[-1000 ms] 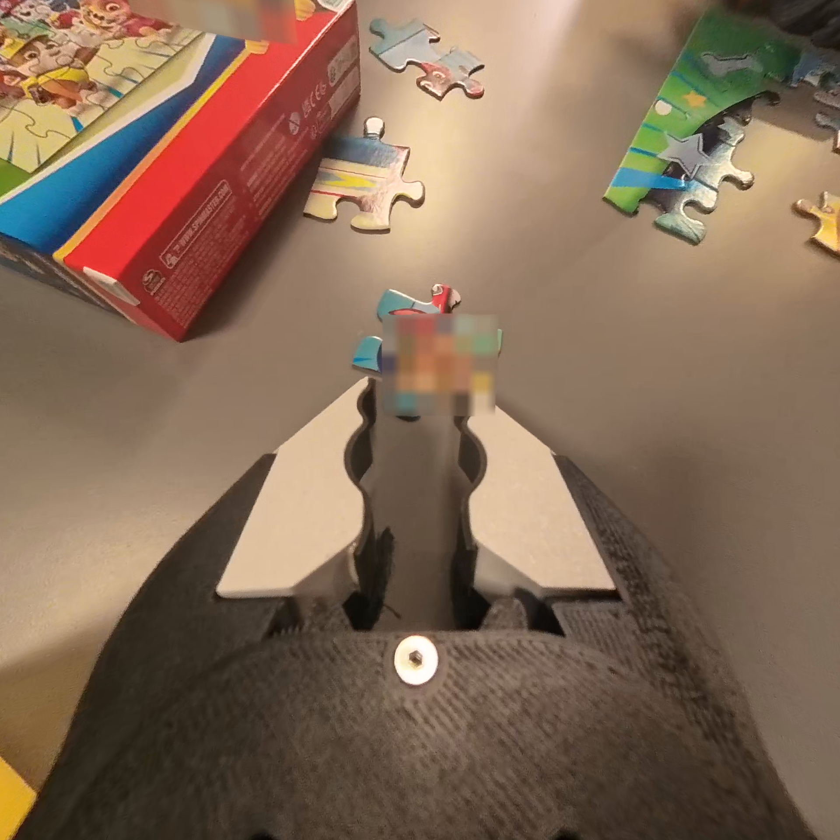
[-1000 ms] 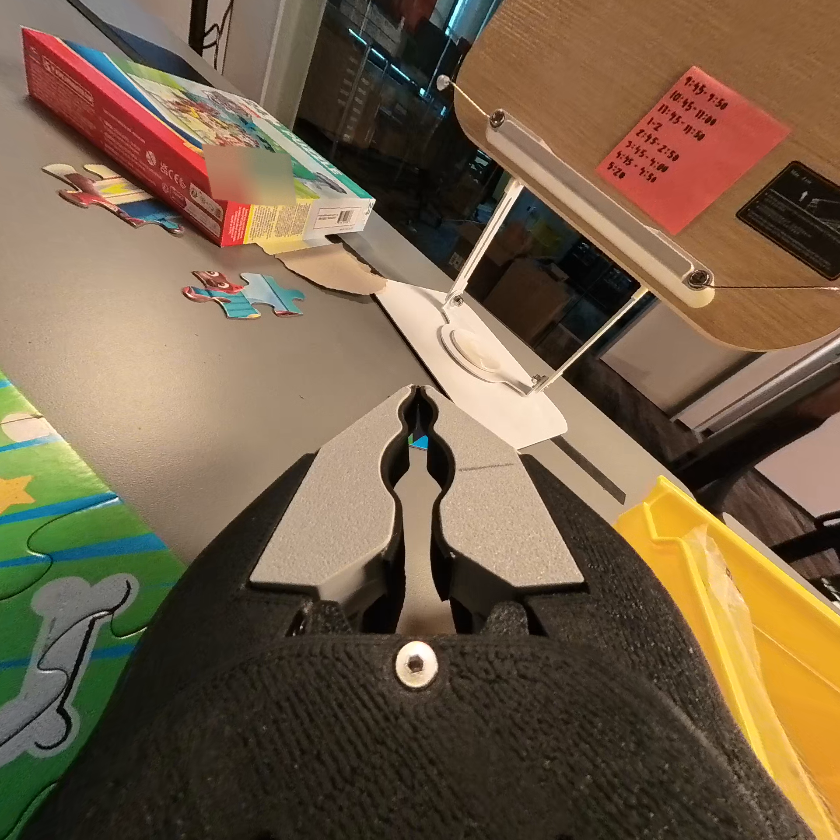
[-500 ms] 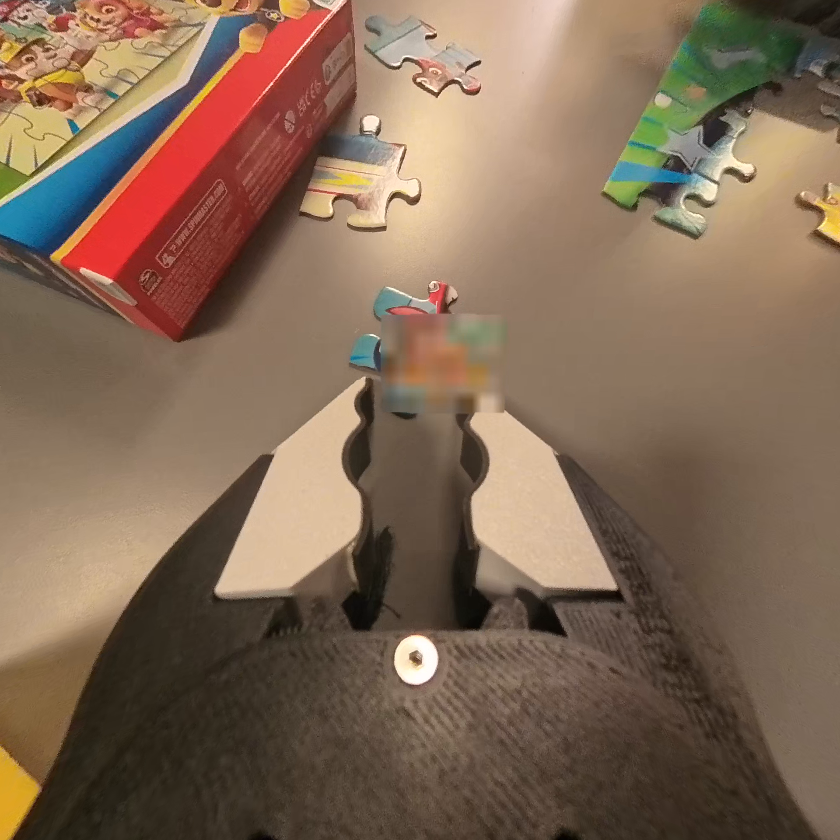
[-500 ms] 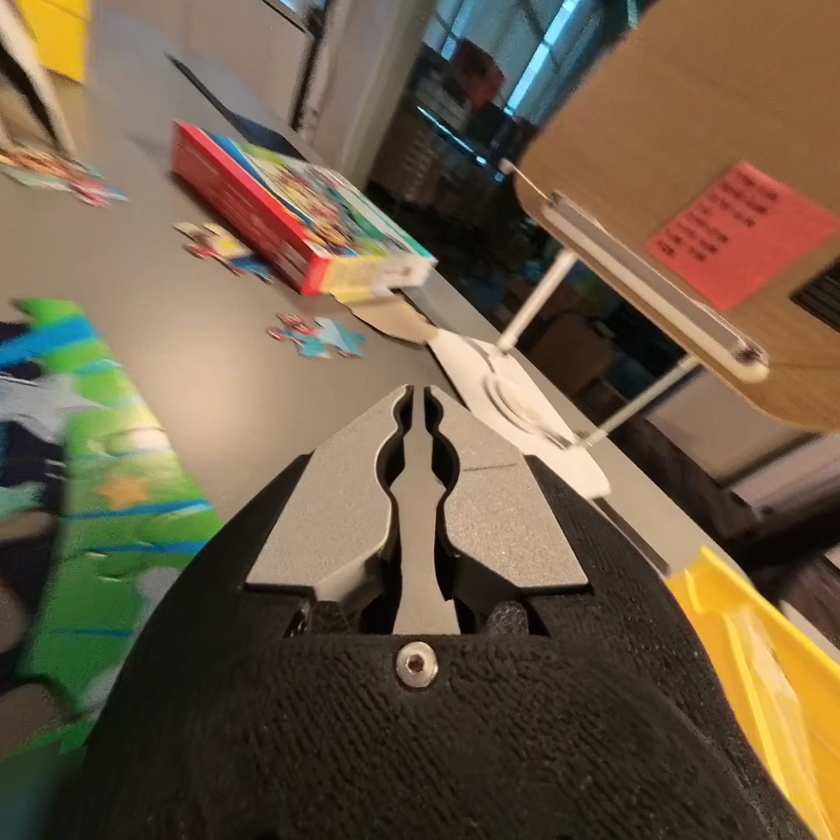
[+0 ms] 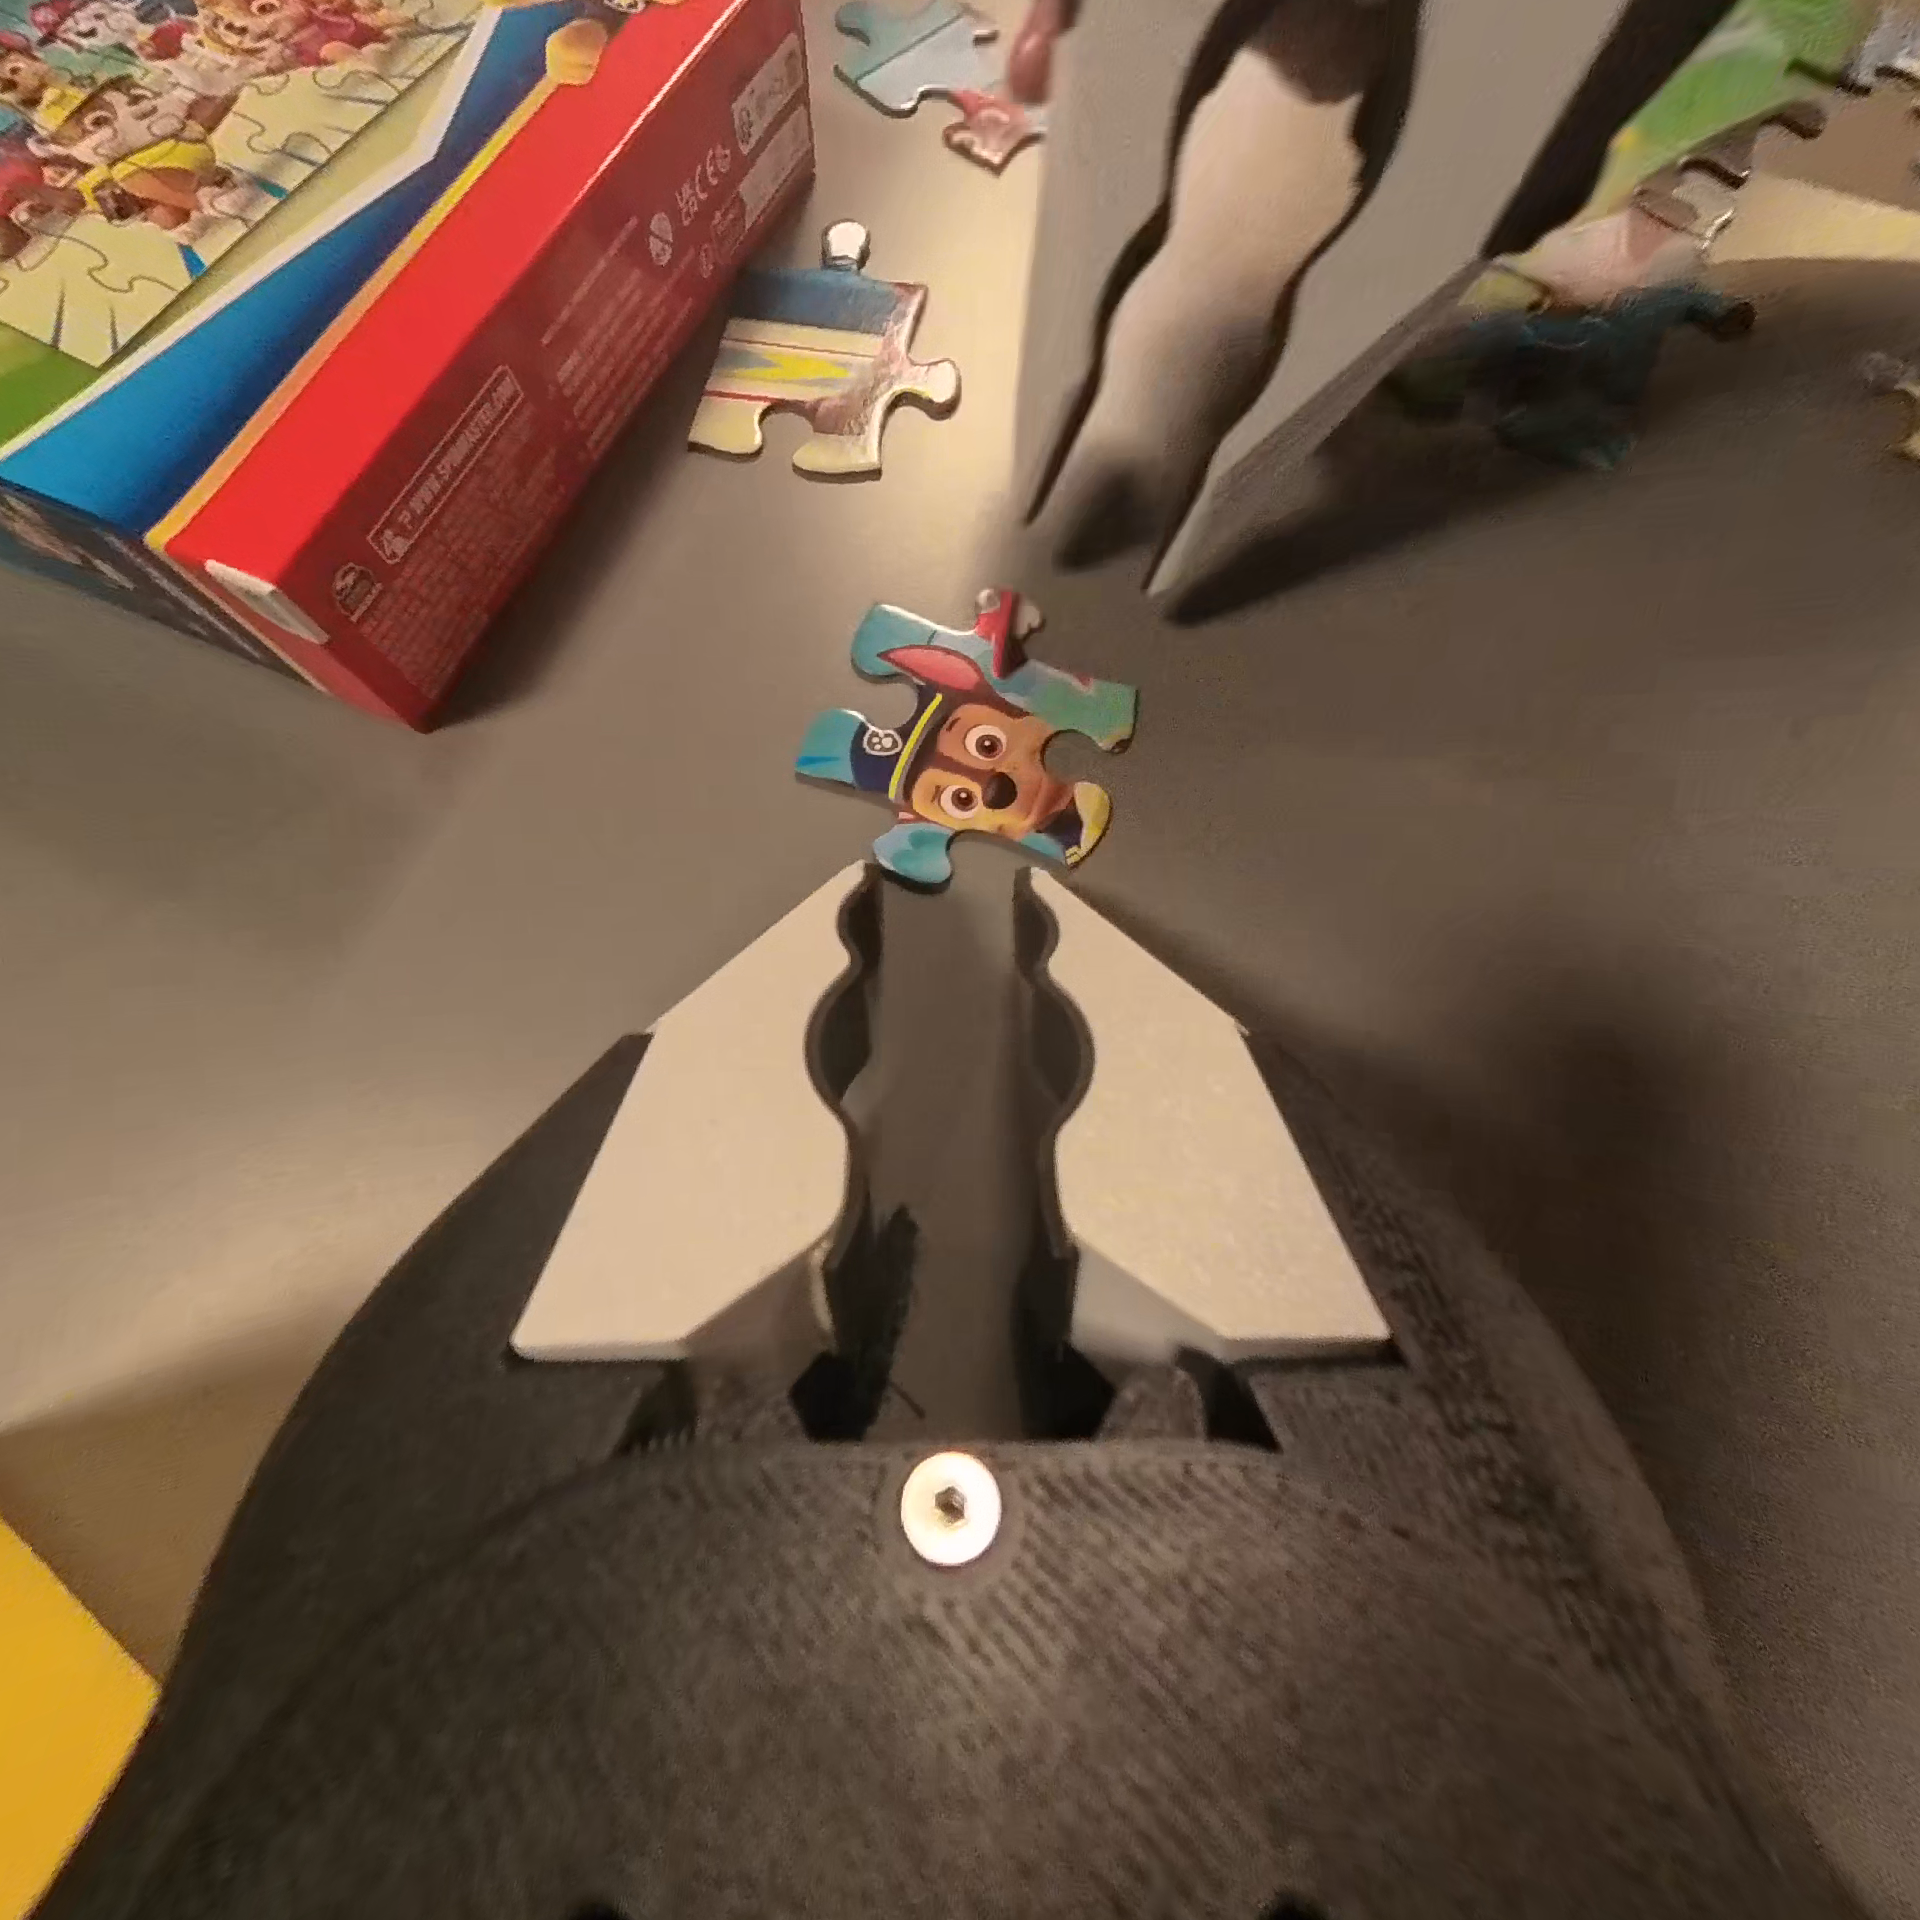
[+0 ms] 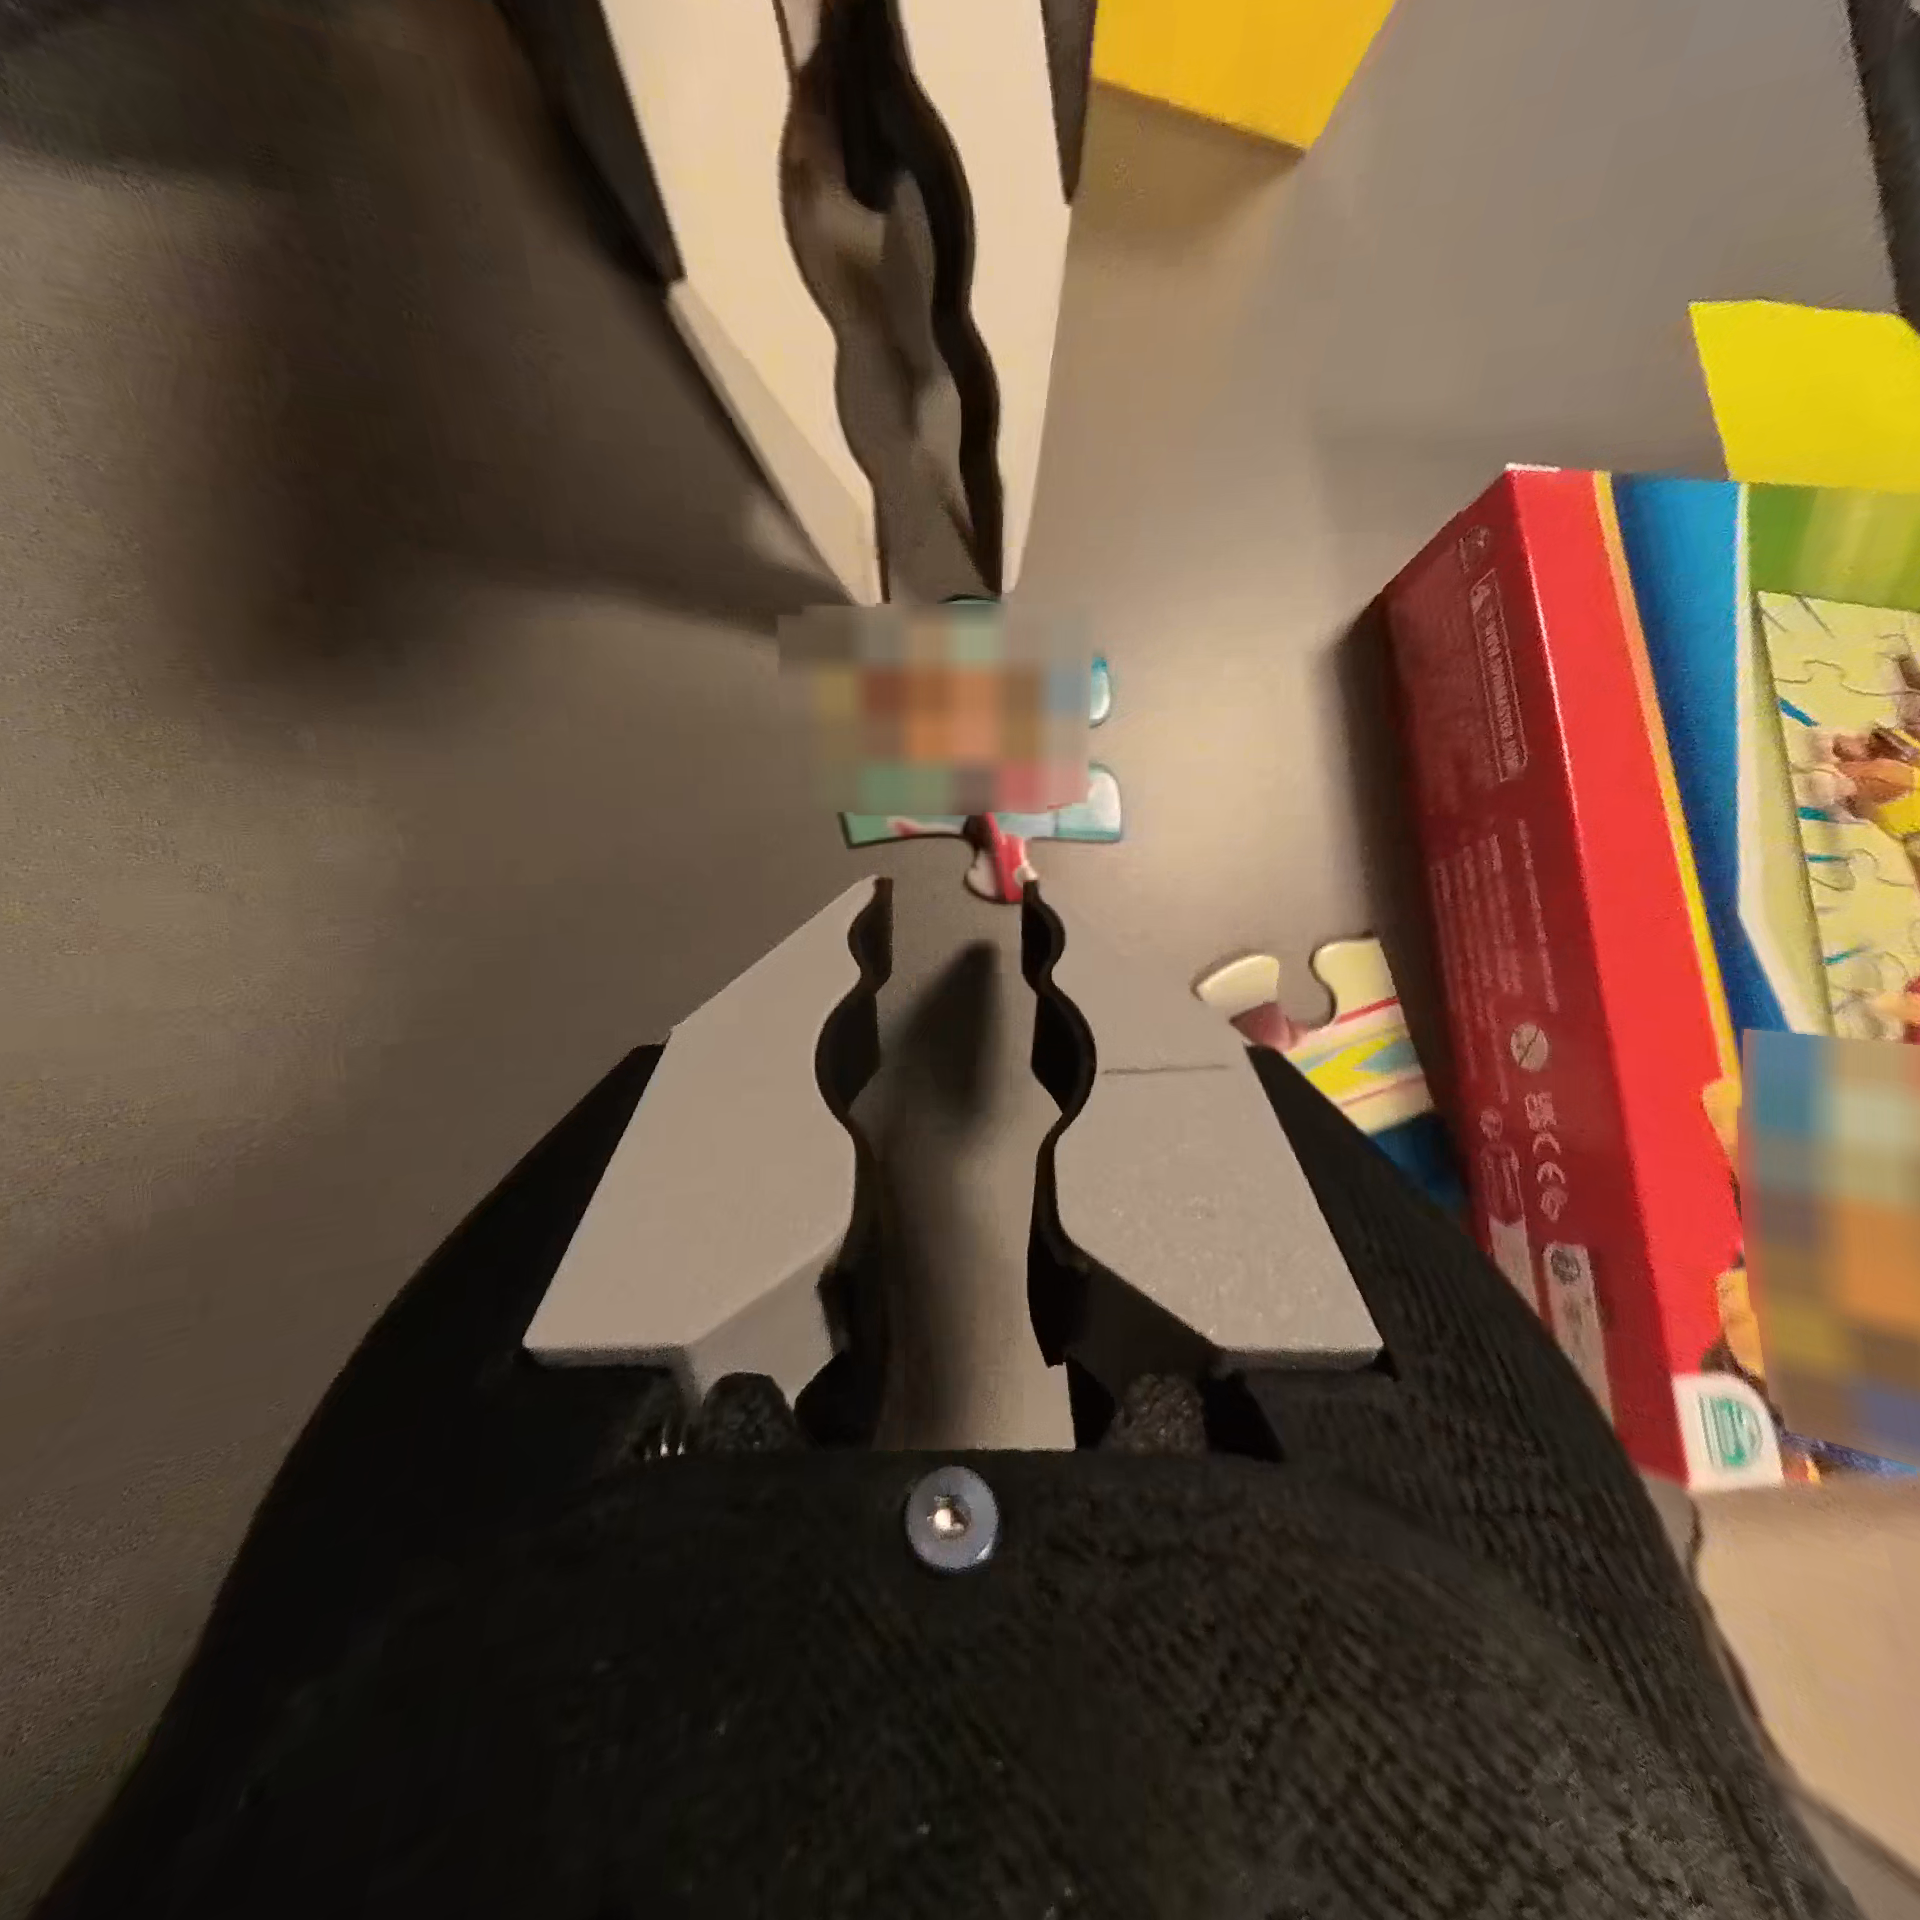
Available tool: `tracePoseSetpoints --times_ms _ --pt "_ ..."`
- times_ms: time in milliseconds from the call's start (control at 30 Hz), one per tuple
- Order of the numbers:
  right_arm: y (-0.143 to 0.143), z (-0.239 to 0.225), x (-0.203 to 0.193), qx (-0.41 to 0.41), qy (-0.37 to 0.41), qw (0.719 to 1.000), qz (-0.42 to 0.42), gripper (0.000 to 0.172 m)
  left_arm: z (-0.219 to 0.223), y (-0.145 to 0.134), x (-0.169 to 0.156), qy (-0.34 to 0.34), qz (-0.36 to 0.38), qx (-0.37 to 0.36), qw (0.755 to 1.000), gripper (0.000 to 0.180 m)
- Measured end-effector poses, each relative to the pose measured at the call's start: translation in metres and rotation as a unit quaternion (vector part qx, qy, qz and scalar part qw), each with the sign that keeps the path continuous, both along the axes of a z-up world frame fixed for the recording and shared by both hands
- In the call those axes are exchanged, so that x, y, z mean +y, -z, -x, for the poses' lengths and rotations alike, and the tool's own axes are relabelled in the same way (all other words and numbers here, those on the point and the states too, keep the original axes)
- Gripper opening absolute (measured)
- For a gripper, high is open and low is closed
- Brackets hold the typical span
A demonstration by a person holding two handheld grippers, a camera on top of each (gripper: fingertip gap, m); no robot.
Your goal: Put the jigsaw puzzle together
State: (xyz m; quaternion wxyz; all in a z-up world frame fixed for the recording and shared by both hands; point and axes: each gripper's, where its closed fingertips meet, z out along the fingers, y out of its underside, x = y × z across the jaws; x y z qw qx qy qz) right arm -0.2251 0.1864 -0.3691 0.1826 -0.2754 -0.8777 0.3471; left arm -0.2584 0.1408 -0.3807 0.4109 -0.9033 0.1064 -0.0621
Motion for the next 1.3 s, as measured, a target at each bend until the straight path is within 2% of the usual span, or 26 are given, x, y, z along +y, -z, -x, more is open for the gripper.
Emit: tracePoseSetpoints --times_ms 233,333,467,567,600,667,767,800,900,933,967,1100,1167,1200,1300 --pt "0.012 0.012 0.0 -0.065 -0.012 0.998 0.022 0.022 -0.001 0.0 0.001 0.006 0.0 -0.002 1.0 0.022" --pt "0.012 0.013 0.001 -0.076 -0.02 0.997 0.003 0.013 -0.001 0.0 0.002 0.006 0.0 0.002 1.0 0.02" --pt "0.013 0.012 0.0 -0.091 -0.02 0.996 -0.014 0.011 -0.001 0.0 0.002 0.006 0.0 0.002 1.0 0.02" --pt "0.012 0.012 -0.002 -0.102 -0.02 0.995 0.006 0.01 0.0 0.0 0.003 0.003 0.0 0.002 1.0 0.018" --pt "0.009 0.012 -0.004 -0.098 -0.021 0.995 0.025 0.0 0.0 0.0 0.003 0.004 0.0 0.002 1.0 0.018" --pt "0.003 0.013 -0.009 -0.092 -0.022 0.994 0.059 0.0 -0.001 0.0 0.002 0.006 0.0 0.001 1.0 0.016" --pt "0.006 0.013 -0.008 -0.087 -0.017 0.995 0.053 0.0 -0.004 0.0 0.002 0.011 0.001 -0.006 1.0 0.02" --pt "0.007 0.014 -0.007 -0.082 -0.014 0.995 0.046 0.003 -0.005 0.0 0.002 0.014 0.002 -0.01 1.0 0.024" --pt "0.007 0.014 -0.014 -0.095 -0.018 0.993 0.064 0.052 -0.007 0.0 0.005 0.01 0.002 -0.008 1.0 0.06" --pt "0.009 0.015 -0.015 -0.101 -0.017 0.993 0.064 0.065 -0.007 0.001 0.008 0.007 0.003 0.003 1.0 0.07" --pt "0.009 0.016 -0.016 -0.101 -0.019 0.993 0.06 0.069 -0.005 0.002 0.011 0.002 0.002 0.016 1.0 0.077" --pt "0.014 0.018 -0.014 -0.087 -0.031 0.996 -0.008 0.073 -0.009 0.002 0.016 0.007 0.007 0.01 1.0 0.078" --pt "0.014 0.018 -0.015 -0.1 -0.031 0.994 -0.03 0.067 -0.006 0.002 0.018 -0.003 0.005 0.008 1.0 0.07" --pt "0.014 0.017 -0.015 -0.107 -0.03 0.993 -0.041 0.059 -0.006 0.002 0.018 -0.006 0.005 0.006 1.0 0.066" --pt "0.014 0.016 -0.015 -0.125 -0.02 0.989 -0.073 0.056 -0.011 0.001 0.017 0.006 0.002 0.006 1.0 0.05"
